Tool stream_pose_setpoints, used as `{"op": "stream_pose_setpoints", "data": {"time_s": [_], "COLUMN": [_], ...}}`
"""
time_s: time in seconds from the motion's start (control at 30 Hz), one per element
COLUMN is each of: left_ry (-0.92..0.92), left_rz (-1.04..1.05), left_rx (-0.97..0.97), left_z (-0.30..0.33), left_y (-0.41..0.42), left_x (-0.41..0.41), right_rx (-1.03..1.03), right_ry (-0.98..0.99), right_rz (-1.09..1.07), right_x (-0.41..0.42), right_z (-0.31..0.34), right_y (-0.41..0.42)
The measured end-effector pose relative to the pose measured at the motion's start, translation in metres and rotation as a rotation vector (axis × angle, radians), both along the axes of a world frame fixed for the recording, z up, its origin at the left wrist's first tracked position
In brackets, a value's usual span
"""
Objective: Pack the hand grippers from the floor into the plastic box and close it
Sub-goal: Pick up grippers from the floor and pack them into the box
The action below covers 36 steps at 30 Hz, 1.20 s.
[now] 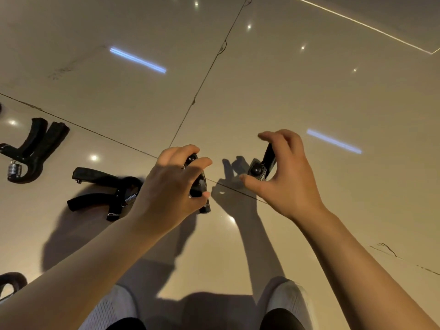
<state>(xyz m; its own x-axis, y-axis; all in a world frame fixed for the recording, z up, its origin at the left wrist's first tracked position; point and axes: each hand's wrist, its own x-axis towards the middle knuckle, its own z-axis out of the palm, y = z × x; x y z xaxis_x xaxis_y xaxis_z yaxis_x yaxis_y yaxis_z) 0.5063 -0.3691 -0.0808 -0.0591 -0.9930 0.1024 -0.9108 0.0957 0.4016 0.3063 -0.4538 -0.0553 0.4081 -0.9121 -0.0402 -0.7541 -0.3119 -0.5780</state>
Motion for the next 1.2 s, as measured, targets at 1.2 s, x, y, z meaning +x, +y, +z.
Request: {"op": "stream_pose_setpoints", "data": {"time_s": [1.2], "left_ry": [0.016], "left_rz": [-0.01], "left_rx": [-0.107], "left_z": [-0.032], "left_y": [0.001], "left_x": [0.014], "right_rx": [-0.323], "right_ry": [0.108], "right_rz": [-0.235], "right_x": [0.0], "right_z": [-0.06], "right_y": [0.013]}}
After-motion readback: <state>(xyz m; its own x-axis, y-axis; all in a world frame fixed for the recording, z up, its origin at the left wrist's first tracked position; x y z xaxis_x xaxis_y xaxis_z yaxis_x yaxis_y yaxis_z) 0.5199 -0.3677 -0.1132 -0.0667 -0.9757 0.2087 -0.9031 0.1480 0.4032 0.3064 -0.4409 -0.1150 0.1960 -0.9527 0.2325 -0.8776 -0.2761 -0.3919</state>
